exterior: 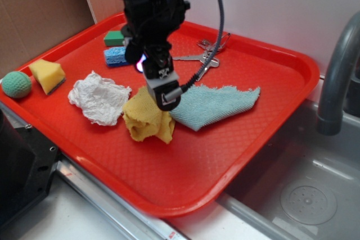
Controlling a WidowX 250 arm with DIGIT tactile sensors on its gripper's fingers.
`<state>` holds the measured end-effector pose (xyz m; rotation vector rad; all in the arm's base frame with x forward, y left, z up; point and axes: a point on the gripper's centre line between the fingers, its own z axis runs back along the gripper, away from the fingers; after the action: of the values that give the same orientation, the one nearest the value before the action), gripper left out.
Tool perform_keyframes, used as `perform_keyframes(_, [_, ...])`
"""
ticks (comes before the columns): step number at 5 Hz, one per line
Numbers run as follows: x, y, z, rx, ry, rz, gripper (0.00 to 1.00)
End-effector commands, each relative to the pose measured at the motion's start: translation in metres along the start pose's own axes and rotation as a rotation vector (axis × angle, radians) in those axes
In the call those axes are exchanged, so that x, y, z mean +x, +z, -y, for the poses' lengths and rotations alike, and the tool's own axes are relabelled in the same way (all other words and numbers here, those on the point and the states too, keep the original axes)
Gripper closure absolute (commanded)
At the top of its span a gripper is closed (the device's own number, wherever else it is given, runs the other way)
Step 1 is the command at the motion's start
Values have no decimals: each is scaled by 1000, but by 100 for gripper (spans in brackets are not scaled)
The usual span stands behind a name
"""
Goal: Grab the yellow cloth.
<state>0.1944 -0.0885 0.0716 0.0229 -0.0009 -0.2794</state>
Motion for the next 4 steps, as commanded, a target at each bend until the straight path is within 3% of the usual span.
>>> perform_keyframes(1, [-5, -30, -11, -56, 84, -33, 0])
perform_keyframes(2, [-5, -41, 6, -9, 20, 2, 100])
perform_keyframes(3, [-8, -30, 6, -44, 44, 29, 100])
perform_keyframes(4, [-14, 10, -11, -34, 97, 30, 100])
